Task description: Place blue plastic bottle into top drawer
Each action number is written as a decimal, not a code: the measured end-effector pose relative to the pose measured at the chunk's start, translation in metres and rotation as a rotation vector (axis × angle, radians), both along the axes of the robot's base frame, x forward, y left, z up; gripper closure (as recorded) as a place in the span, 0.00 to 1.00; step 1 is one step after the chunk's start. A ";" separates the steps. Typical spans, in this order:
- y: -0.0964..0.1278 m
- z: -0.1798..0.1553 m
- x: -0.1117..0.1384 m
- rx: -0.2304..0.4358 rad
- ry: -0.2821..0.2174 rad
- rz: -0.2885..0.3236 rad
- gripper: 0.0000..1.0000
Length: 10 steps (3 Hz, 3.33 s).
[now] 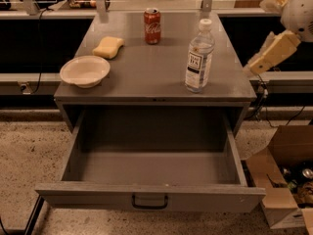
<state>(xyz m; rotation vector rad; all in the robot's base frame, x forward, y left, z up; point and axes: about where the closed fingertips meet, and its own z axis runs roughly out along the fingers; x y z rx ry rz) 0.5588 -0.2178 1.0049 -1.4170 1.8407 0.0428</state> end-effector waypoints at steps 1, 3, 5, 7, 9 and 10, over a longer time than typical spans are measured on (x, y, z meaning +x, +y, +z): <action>0.023 0.010 0.043 0.178 -0.091 0.022 0.00; 0.045 0.013 0.036 0.244 -0.043 0.050 0.00; 0.107 0.009 0.034 0.402 0.080 0.013 0.00; 0.103 -0.020 0.054 0.451 0.067 -0.115 0.00; 0.103 -0.038 0.079 0.527 0.034 -0.146 0.00; 0.106 -0.047 0.088 0.580 0.042 -0.159 0.18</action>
Offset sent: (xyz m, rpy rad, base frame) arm 0.0322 0.0160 0.0098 0.1366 -0.0775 0.0245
